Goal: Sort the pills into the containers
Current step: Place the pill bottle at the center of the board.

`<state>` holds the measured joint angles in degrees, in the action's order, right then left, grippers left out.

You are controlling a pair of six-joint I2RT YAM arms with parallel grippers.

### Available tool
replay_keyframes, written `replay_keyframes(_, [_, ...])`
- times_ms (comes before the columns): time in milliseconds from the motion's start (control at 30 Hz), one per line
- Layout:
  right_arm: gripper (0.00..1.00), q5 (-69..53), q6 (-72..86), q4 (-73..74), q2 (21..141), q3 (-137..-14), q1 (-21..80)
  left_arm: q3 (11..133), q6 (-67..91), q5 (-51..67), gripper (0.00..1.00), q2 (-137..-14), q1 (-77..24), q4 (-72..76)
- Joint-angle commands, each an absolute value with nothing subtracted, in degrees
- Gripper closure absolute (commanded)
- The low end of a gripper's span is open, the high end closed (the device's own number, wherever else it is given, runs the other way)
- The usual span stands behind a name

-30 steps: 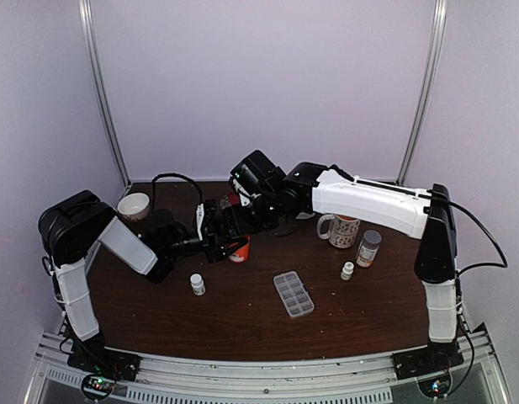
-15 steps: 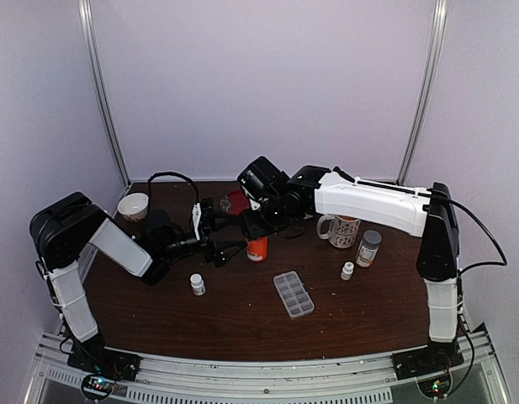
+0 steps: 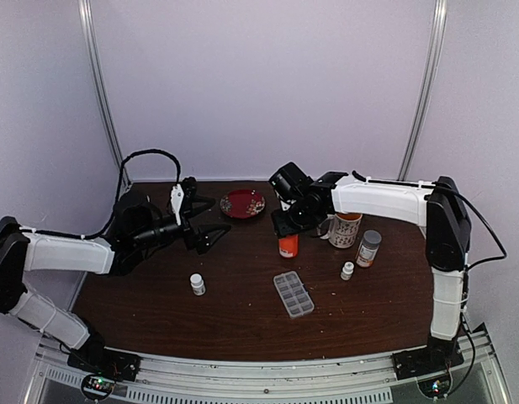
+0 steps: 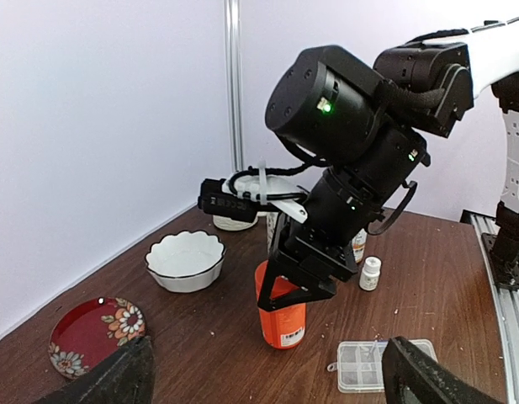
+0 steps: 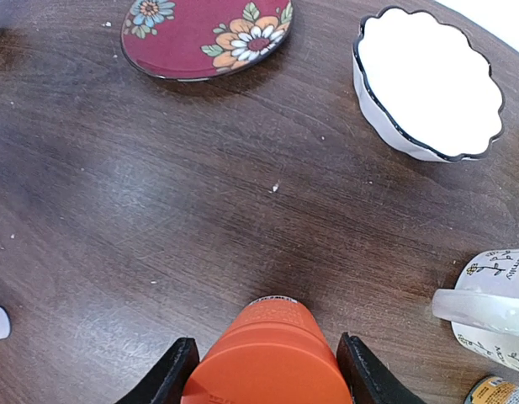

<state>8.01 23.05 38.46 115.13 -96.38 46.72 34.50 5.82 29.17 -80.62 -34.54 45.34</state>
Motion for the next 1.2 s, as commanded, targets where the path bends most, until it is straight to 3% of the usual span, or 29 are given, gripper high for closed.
replay_keyframes(0, [0.47,10.62,21.38,32.58,113.93,-93.94,46.42,38.86,2.68,23.64,0.02,-74.35,-34.10,24.74])
replay_keyframes(167, [0.42,11.30,21.89,29.10,115.43,-93.67,46.15,40.72,2.38,16.43,0.02,-67.16,-34.10,13.47])
replay_keyframes(367, [0.12,10.10,21.55,26.73,116.12,-93.06,46.08,39.38,17.07,-8.08,0.03,-61.87,-33.74,8.02])
replay_keyframes(767, [0.07,9.21,19.39,29.44,109.60,-90.70,46.05,44.45,20.45,-1.88,0.02,-67.64,-33.05,0.36])
replay_keyframes(1000, [0.17,3.93,21.71,28.71,98.02,-76.66,47.00,46.20,27.45,7.13,0.05,-72.98,-33.65,-1.85])
replay_keyframes(1167, [0.25,0.59,25.80,26.57,92.14,-64.42,48.25,47.22,31.04,7.93,0.07,-76.96,-39.92,-1.76])
